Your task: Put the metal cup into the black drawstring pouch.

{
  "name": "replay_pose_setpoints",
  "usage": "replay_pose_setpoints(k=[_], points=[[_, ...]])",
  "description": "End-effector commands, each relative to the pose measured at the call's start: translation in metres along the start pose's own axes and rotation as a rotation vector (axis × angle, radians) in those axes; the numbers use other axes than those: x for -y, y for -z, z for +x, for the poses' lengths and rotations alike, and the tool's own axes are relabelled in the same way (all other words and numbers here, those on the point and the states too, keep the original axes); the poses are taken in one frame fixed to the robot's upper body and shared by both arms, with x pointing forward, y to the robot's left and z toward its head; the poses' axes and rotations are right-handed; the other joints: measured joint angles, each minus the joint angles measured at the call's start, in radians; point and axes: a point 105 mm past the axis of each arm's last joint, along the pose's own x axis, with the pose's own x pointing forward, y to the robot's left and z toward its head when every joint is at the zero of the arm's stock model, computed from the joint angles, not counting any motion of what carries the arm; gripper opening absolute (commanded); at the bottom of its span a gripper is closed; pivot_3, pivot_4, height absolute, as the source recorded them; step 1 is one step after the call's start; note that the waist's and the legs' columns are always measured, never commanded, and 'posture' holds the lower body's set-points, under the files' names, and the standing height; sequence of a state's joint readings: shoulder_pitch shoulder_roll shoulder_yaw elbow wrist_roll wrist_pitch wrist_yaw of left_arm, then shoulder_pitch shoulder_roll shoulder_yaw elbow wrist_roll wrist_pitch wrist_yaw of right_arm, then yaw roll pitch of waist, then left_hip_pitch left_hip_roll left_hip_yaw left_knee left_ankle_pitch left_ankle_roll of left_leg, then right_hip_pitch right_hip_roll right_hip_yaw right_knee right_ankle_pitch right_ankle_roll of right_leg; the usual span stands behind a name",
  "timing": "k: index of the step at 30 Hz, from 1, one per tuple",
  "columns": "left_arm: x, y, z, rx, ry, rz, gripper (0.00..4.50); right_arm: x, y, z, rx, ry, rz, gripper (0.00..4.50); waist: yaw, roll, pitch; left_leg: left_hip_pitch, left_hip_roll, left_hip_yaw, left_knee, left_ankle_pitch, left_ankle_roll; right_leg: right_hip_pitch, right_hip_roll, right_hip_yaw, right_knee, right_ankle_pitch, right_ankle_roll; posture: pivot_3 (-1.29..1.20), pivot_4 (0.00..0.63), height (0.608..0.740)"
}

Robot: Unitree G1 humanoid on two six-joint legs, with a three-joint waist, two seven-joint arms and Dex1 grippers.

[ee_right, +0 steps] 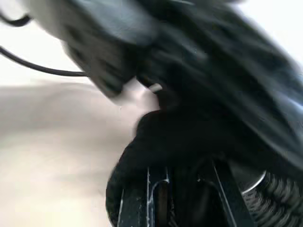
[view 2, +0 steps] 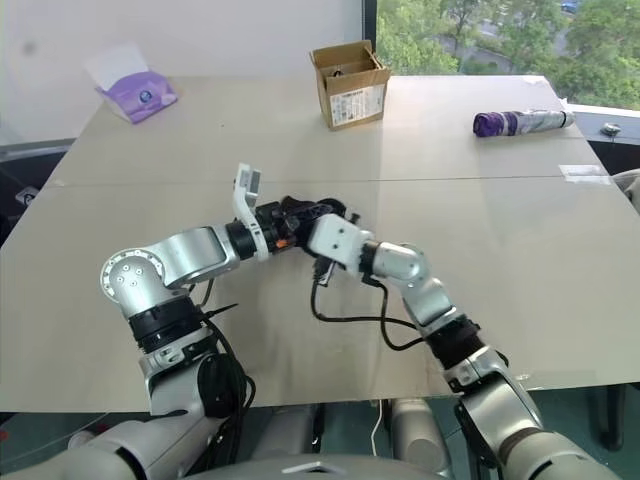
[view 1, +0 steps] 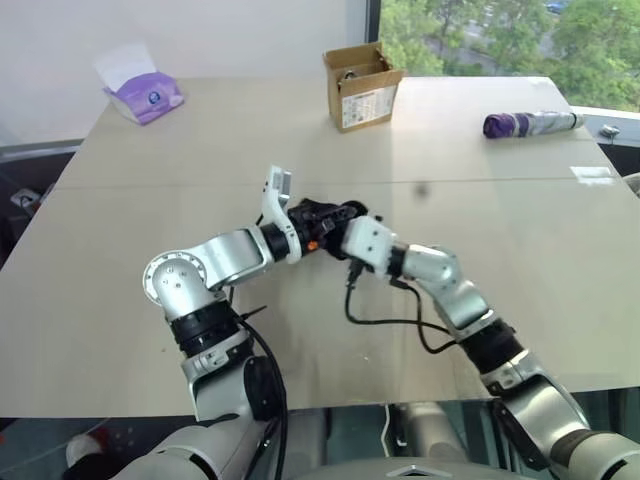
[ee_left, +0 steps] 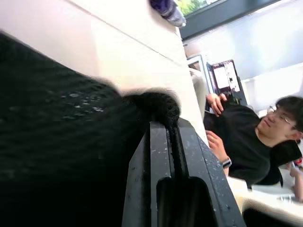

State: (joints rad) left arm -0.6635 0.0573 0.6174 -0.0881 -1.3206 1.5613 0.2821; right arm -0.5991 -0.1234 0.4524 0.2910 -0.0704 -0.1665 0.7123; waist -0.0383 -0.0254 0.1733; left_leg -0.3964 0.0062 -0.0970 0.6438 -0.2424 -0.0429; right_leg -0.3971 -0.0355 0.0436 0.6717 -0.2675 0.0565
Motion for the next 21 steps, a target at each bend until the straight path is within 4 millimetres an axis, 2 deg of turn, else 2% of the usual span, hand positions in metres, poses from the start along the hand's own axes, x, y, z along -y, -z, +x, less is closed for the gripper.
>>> replay_pose_setpoints(k=[1, 6, 10, 11, 12, 14, 16, 19, 21], points=[[0.018, -0.002, -0.001, 0.012, 0.063, 0.044, 0.0, -0.011, -0.012, 0.009, 0.058, -0.079, -0.095, 0.12, 0.007, 0.0, 0.0, -0.001, -0.001, -0.001, 0.001, 0.0, 0.0, 0.0, -0.001, -0.001, 0.0, 0.0, 0.0, 0.0, 0.15, 0.74], [0.007, -0.009, -0.01, 0.027, 0.016, 0.047, 0.0, -0.006, -0.01, 0.006, 0.068, -0.053, -0.095, 0.12, 0.005, -0.001, 0.0, -0.001, -0.001, -0.002, 0.001, 0.0, 0.0, 0.0, -0.001, -0.001, -0.001, 0.0, 0.0, 0.0, 0.15, 0.74], [-0.004, -0.015, -0.016, 0.038, -0.027, 0.058, 0.0, 0.008, -0.001, -0.011, 0.016, 0.027, -0.025, 0.12, 0.003, -0.001, 0.0, -0.001, 0.0, -0.002, 0.002, 0.0, 0.0, 0.0, 0.0, -0.001, 0.0, 0.0, 0.0, 0.0, 0.15, 0.74], [-0.007, -0.016, -0.018, 0.032, -0.04, 0.073, 0.0, 0.01, 0.0, -0.016, 0.011, 0.03, -0.007, 0.68, 0.003, 0.0, 0.0, -0.001, -0.001, -0.002, 0.002, 0.0, 0.0, 0.0, 0.0, -0.001, 0.0, 0.0, 0.0, 0.0, 0.15, 0.74], [-0.01, -0.016, -0.021, 0.022, -0.051, 0.086, 0.0, 0.015, 0.0, -0.024, -0.009, 0.056, -0.011, 0.95, 0.004, 0.0, 0.0, -0.001, -0.001, -0.002, 0.002, 0.0, 0.0, 0.0, 0.0, -0.001, 0.0, 0.0, 0.0, 0.0, 0.15, 0.74], [-0.016, -0.015, -0.024, -0.002, -0.079, 0.12, 0.0, 0.026, -0.001, -0.04, -0.046, 0.128, 0.005, 2.02, 0.005, 0.0, 0.0, -0.001, -0.001, -0.002, 0.002, 0.0, 0.0, 0.0, 0.0, -0.001, 0.0, 0.0, 0.0, 0.0, 0.15, 0.74], [-0.017, -0.017, -0.024, -0.007, -0.075, 0.135, 0.0, 0.023, -0.004, -0.051, -0.072, 0.107, 0.045, 2.63, 0.006, 0.0, 0.0, -0.001, -0.001, -0.002, 0.002, 0.0, 0.0, 0.0, 0.0, -0.001, 0.0, 0.0, 0.0, 0.0, 0.15, 0.74], [-0.015, -0.02, -0.023, -0.014, -0.063, 0.171, 0.0, 0.025, -0.013, -0.065, -0.084, 0.119, 0.126, 2.63, 0.007, 0.0, 0.0, -0.001, -0.001, -0.002, 0.001, 0.0, 0.0, 0.0, 0.0, -0.001, 0.0, 0.0, 0.0, 0.0, 0.15, 0.74], [-0.012, -0.022, -0.024, -0.014, -0.043, 0.189, 0.0, 0.032, -0.01, -0.071, -0.119, 0.171, 0.153, 2.63, 0.002, 0.0, 0.0, -0.001, -0.001, -0.002, 0.001, 0.0, 0.0, 0.0, 0.0, -0.001, 0.0, 0.0, 0.0, 0.0, 0.15, 0.74]])
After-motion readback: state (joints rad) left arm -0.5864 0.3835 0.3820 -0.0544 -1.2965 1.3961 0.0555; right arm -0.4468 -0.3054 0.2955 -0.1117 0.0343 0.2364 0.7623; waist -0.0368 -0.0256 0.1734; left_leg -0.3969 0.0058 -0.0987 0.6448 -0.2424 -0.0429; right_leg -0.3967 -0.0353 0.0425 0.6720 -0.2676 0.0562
